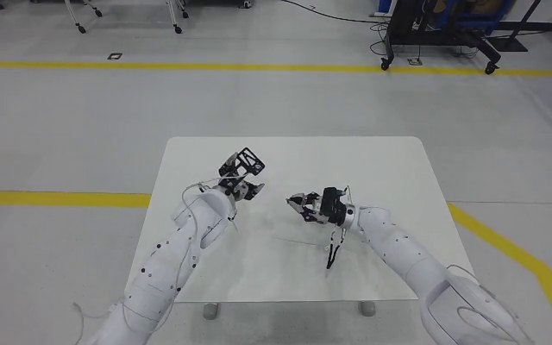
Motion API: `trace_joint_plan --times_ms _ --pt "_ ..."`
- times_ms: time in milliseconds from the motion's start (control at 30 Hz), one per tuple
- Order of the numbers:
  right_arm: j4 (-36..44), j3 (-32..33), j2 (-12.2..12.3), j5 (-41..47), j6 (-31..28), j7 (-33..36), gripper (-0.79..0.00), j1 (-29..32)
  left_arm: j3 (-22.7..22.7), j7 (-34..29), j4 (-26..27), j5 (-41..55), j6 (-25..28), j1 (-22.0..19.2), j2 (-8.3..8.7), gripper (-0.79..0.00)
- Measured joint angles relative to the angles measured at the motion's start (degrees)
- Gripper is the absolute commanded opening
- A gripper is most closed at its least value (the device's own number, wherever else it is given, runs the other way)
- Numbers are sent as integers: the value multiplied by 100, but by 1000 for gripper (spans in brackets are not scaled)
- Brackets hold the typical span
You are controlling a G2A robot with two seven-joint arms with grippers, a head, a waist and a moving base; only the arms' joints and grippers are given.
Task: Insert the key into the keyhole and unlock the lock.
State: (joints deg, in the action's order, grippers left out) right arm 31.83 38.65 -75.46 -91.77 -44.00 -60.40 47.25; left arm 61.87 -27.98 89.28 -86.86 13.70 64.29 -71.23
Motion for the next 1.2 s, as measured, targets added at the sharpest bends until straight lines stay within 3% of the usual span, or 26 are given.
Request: trace_joint_plan --times_ms 100,167,433,533,600,700,767,867,900,1100,1200 --pt "319 -41 72 244 -350 353 -785 32 803 -13 828 521 151 504 127 0" --pt "353 -44 88 275 -418 427 -785 29 1035 -2 1112 554 153 601 140 0" --pt "344 -42 85 268 -402 414 -785 29 885 52 834 619 110 589 128 0" --pt "492 34 65 610 -572 632 -785 166 1031 106 555 1347 99 619 81 0" --pt "681 144 44 1187 -885 894 -785 297 1283 5 437 2497 270 605 65 0" --pt "884 314 17 2080 -1280 1284 -785 446 1642 -658 168 4511 449 545 71 0" --pt "1014 374 -14 2700 -1407 1513 -785 524 1745 -1743 -300 5828 241 302 96 0" --pt "1081 353 -36 3320 -1402 1906 -785 527 1740 -3188 -877 6947 -338 -205 108 0" --pt "1077 353 -36 3370 -1400 1937 -785 523 1737 -3394 -889 7073 -332 -222 106 0" --pt "1073 354 -36 3317 -1400 1899 -785 521 1630 -3113 -819 6852 -186 -97 103 0" --pt "1131 384 -47 3441 -1387 1935 -785 604 1530 -3118 -592 6843 179 -109 117 0"
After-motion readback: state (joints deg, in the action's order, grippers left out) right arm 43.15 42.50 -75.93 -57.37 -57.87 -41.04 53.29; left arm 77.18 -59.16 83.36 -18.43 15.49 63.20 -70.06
